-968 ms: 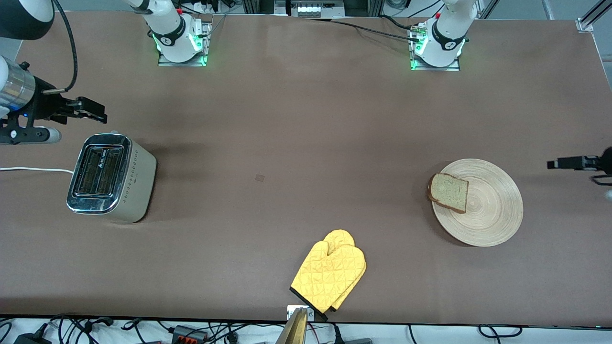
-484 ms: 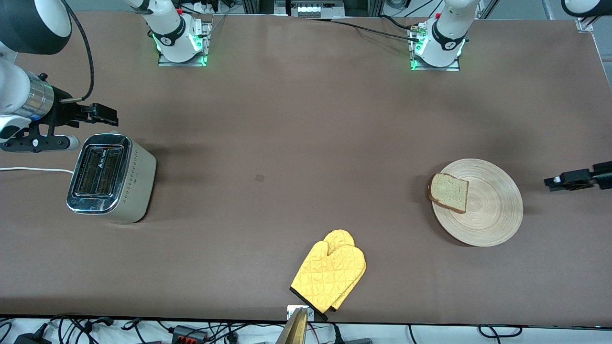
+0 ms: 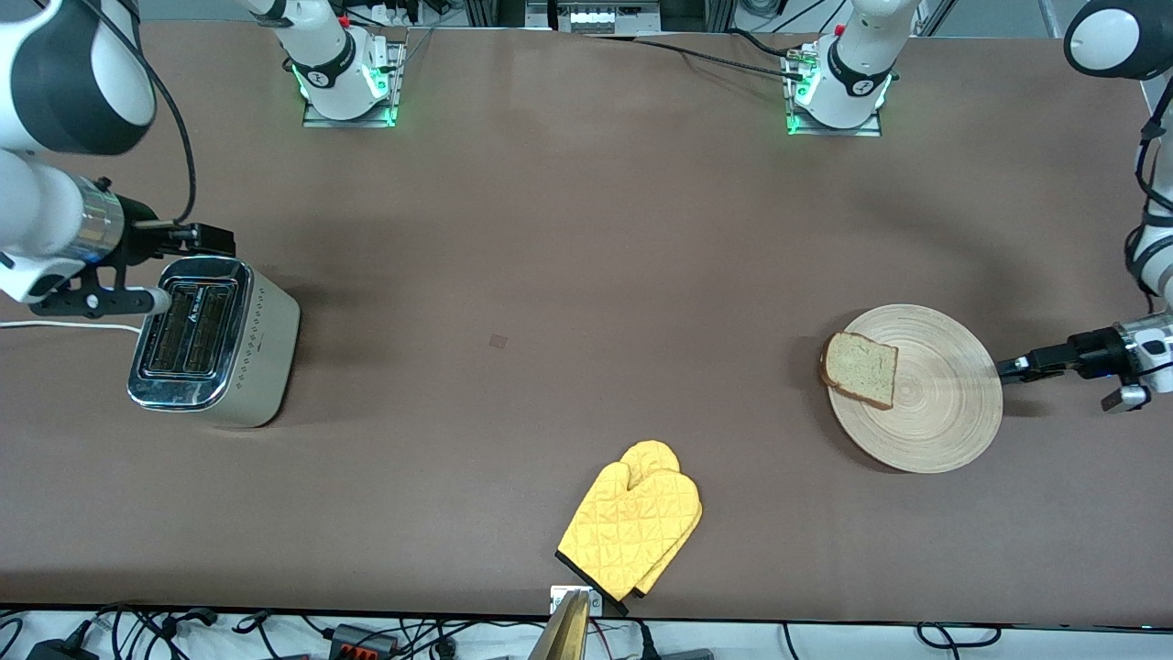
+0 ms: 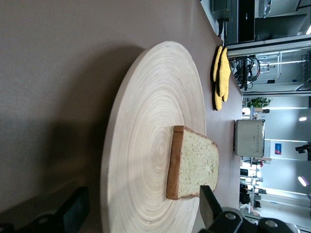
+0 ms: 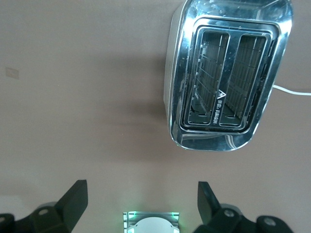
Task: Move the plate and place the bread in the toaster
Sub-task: 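Reach the left gripper to the wooden plate rim and grip it, then slide the wooden plate with the left gripper toward the toaster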
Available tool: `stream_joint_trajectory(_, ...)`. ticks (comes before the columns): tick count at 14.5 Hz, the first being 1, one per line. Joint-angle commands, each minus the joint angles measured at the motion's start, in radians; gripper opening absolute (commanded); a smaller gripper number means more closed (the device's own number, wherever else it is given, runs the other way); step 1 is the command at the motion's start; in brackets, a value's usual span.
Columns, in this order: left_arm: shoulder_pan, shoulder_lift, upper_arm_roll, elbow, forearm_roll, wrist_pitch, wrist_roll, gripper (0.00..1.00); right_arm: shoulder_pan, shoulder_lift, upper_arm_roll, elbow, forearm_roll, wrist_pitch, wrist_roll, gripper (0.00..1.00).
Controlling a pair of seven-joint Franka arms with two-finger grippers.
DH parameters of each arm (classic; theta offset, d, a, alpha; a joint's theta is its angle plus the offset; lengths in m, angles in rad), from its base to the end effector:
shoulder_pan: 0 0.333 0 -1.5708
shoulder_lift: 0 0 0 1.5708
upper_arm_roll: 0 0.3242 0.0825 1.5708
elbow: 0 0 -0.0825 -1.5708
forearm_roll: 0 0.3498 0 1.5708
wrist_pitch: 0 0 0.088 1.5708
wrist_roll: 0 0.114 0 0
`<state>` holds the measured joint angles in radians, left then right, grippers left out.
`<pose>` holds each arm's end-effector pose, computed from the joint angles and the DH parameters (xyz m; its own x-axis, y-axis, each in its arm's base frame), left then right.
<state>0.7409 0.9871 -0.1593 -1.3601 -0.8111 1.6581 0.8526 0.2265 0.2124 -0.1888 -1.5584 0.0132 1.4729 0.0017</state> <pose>0.5726 0.3097 0.1518 0.9877 0.1538 0.0270 0.0459 -0.4510 0.8913 0.5574 0.0320 0.5109 0.9567 0.0282 -0.2898 0.0376 -0.9989 0.0271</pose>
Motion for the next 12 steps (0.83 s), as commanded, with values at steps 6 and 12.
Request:
stream_joint_trajectory(6, 0.008, 0.031, -0.005, 0.03, -0.013, -0.014, 0.016, 0.12, 0.004, 0.004, 0.0, 0.021, 0.047, -0.017, 0.009, 1.0)
stream_joint_trajectory(12, 0.006, 0.033, -0.003, 0.027, -0.011, -0.015, 0.011, 0.09, 0.008, 0.004, 0.003, 0.017, 0.051, -0.052, -0.003, 1.0)
